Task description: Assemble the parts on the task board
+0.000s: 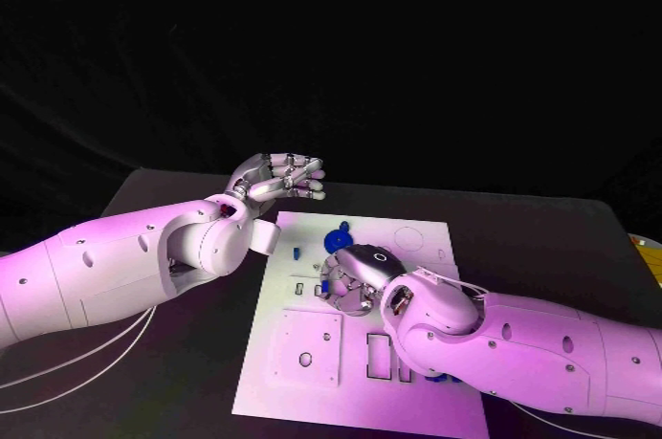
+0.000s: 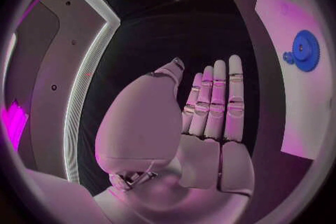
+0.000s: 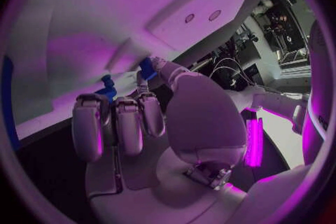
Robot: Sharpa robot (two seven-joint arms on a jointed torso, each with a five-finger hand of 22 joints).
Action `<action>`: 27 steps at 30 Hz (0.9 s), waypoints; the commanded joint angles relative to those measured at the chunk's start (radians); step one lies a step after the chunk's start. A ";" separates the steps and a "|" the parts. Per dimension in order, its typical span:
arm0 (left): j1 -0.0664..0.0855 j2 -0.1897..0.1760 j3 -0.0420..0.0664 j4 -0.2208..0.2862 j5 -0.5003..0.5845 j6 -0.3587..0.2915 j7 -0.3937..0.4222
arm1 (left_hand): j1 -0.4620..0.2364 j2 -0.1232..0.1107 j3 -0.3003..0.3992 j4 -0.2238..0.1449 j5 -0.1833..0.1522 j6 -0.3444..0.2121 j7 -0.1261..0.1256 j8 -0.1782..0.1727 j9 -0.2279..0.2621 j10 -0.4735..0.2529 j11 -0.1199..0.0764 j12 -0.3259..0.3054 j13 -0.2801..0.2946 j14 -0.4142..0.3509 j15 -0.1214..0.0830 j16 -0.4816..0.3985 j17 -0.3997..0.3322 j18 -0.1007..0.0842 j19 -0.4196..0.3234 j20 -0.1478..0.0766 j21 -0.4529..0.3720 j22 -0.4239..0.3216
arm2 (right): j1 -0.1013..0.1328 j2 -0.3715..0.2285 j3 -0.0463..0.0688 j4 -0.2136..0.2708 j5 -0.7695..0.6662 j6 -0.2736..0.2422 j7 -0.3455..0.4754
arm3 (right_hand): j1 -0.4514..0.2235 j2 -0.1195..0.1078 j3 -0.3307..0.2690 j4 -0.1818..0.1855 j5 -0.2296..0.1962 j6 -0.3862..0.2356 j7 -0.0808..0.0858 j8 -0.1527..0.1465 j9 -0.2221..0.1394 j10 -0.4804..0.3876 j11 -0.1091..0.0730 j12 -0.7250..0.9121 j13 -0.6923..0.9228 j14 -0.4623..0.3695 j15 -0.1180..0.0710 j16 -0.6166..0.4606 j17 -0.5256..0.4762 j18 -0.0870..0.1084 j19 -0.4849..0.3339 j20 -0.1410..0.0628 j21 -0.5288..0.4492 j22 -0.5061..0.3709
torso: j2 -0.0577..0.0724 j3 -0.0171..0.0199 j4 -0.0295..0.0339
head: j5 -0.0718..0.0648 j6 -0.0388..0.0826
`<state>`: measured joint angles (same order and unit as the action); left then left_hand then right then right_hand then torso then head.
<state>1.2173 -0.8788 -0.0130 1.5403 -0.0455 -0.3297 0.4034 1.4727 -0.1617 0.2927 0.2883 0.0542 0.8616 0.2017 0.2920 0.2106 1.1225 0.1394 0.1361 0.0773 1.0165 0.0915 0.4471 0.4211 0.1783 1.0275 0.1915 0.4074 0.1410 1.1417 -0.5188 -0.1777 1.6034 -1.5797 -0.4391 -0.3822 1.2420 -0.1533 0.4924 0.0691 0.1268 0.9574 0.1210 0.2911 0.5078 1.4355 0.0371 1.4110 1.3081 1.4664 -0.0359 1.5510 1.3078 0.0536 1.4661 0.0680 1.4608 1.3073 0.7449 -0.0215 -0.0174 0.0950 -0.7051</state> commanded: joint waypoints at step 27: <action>0.001 0.001 0.000 -0.001 0.003 0.016 0.004 | -0.002 0.000 0.007 -0.001 -0.003 0.000 0.008 -0.007 -0.001 0.002 0.007 -0.008 -0.002 -0.003 0.001 0.003 0.004 0.003 -0.004 -0.002 0.005 -0.001 | -0.007 0.000 -0.005 -0.003 -0.023 0.015 -0.027 | -0.037 -0.045 -0.042 0.028 -0.040 -0.053 0.018 -0.029 -0.007 -0.033 0.019 -0.031 0.047 0.088 0.018 -0.002 0.183 -0.012 0.022 0.017 -0.018 0.108 | 0.000 -0.0005 0.0000 | -0.002 -0.001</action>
<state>1.2173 -0.8789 -0.0131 1.5378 -0.0453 -0.3296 0.4023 1.4727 -0.1617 0.2927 0.2883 0.0542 0.8616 0.2017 0.2878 0.2106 1.1225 0.1394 0.1306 0.0766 1.0166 0.0915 0.4471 0.4244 0.1783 1.0275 0.1915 0.4074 0.1410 1.1379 -0.5189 -0.1809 1.6023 -1.5890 -0.4386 -0.3938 1.2067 -0.1884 0.4559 0.0987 0.0908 0.9110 0.1401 0.2663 0.5023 1.4099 0.0555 1.3851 1.3078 1.4639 -0.0236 1.5510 1.3075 0.0536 1.4660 0.0756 1.4484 1.3079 0.7448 -0.0222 -0.0173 0.0934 -0.7060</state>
